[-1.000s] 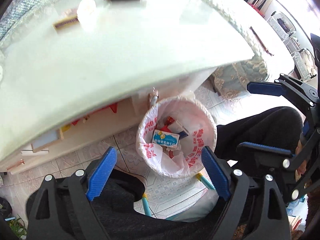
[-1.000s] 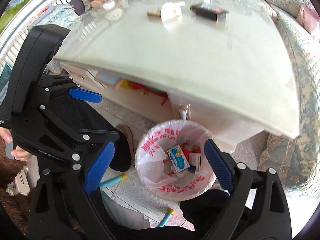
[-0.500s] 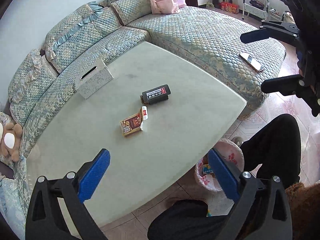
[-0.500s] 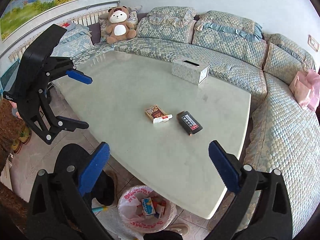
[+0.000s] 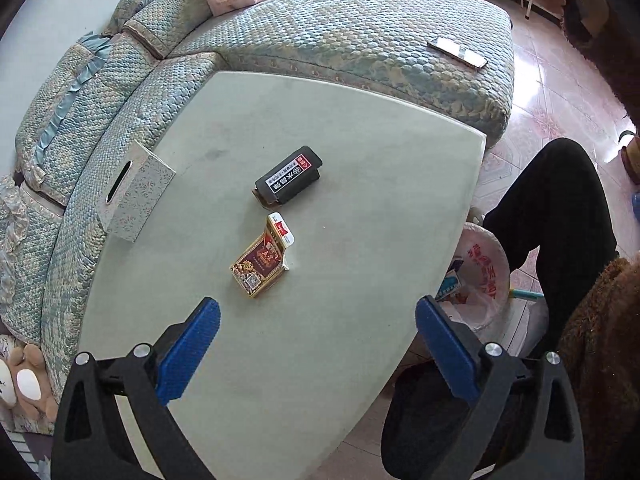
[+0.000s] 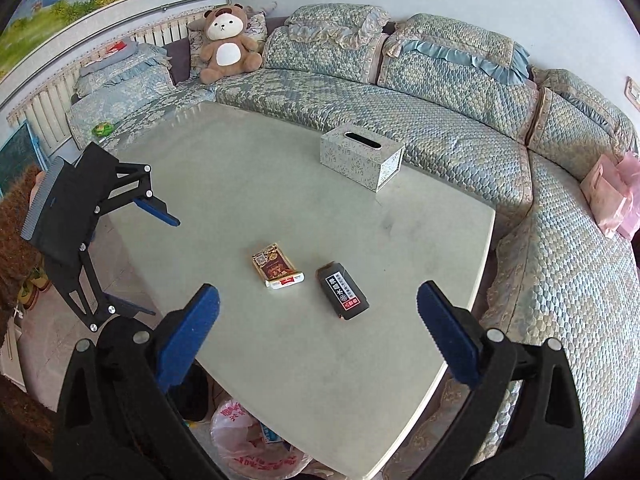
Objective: Collect trash
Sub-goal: 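Move both tools back over the table toward the card box and black box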
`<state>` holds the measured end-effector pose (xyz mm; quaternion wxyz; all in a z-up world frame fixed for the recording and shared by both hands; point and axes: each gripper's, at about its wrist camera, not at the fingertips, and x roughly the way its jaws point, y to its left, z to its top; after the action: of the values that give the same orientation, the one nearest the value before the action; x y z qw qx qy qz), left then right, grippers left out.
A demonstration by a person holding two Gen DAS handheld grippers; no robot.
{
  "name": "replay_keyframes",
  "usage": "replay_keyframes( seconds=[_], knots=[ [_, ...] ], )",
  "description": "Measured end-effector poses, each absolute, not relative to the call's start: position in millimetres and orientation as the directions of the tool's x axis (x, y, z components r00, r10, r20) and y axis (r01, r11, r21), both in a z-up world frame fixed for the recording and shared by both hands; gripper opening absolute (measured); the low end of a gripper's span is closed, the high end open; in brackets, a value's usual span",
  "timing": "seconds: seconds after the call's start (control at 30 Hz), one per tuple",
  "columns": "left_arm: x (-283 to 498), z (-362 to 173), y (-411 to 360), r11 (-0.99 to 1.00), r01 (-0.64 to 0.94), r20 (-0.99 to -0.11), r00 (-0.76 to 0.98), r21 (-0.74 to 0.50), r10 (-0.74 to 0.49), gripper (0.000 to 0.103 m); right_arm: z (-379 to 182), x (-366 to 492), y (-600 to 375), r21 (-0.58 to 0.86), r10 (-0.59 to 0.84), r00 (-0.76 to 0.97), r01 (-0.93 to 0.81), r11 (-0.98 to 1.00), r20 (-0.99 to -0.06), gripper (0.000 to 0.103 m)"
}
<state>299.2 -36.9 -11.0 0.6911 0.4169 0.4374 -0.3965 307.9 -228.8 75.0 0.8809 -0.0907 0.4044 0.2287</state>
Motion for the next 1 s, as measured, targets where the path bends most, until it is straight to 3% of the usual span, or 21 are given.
replay_keyframes(
  seconds=[0.33, 1.0],
  knots=[
    [373.4, -76.3, -43.1, 0.312, 0.934, -0.972, 0.214, 0.175, -0.094, 0.096, 32.3, 383.2, -231.9, 0.04, 0.328, 0.473, -0.522, 0.852, -0.818, 0.097],
    [441.9, -180.4, -62.8, 0.231, 0.969, -0.996, 0.088, 0.085, 0.0, 0.096, -118.1, 467.8, -190.9, 0.077, 0.239, 0.175, -0.633, 0.77, -0.955, 0.097]
  ],
)
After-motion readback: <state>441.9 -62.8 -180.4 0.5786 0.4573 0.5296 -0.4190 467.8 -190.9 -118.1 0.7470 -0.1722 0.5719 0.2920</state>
